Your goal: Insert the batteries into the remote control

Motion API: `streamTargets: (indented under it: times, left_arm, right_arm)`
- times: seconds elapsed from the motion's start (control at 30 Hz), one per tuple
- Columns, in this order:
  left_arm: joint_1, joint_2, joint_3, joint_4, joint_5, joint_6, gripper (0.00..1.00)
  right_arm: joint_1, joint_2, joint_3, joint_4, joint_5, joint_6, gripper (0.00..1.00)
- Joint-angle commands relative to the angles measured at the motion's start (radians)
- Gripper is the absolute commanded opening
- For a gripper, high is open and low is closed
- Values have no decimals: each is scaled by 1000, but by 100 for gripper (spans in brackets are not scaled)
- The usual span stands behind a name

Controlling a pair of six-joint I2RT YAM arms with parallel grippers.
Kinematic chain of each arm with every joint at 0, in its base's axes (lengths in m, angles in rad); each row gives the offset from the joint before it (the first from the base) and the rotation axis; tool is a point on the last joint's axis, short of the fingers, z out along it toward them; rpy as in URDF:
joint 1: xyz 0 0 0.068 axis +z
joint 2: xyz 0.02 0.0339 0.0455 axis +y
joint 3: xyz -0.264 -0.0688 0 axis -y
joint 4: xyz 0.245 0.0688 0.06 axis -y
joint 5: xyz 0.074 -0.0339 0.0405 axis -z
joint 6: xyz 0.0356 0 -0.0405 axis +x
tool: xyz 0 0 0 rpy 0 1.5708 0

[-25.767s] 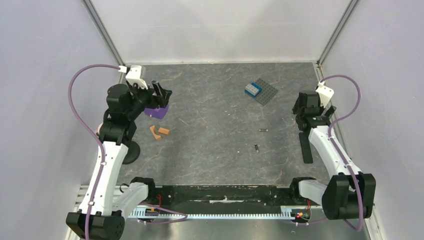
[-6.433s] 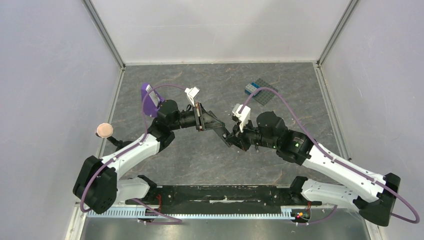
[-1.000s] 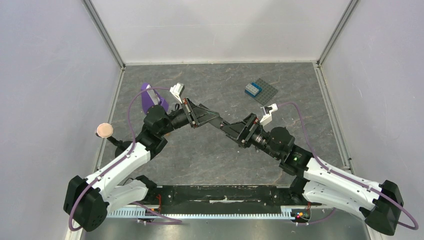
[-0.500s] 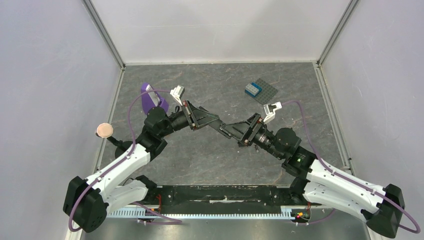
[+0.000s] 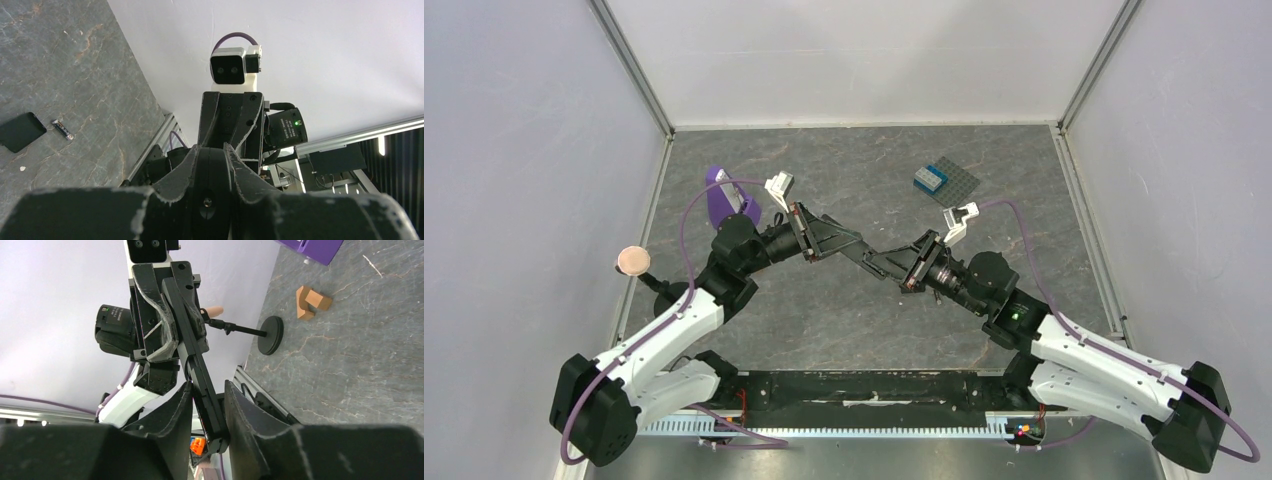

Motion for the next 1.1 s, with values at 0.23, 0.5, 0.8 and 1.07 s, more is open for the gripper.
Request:
streamTargets:
  times: [0.23,0.5,0.8,1.07]
  left_arm:
    - [1,-19,-8,29,19,66,2]
    - [2,-82,-10,-203,-33,341,2]
    - [3,-139,-44,-197,186,598,2]
    - [3,-179,-40,-234,281,702,2]
  right_arm:
    - [-21,-30,6,17,-26,-11,74]
    - [-76,-189,40,-366,153,-169,88]
    - [-99,-99,197,-935,501,-449,81]
    - [-199,153,182,-939,358,-664,64]
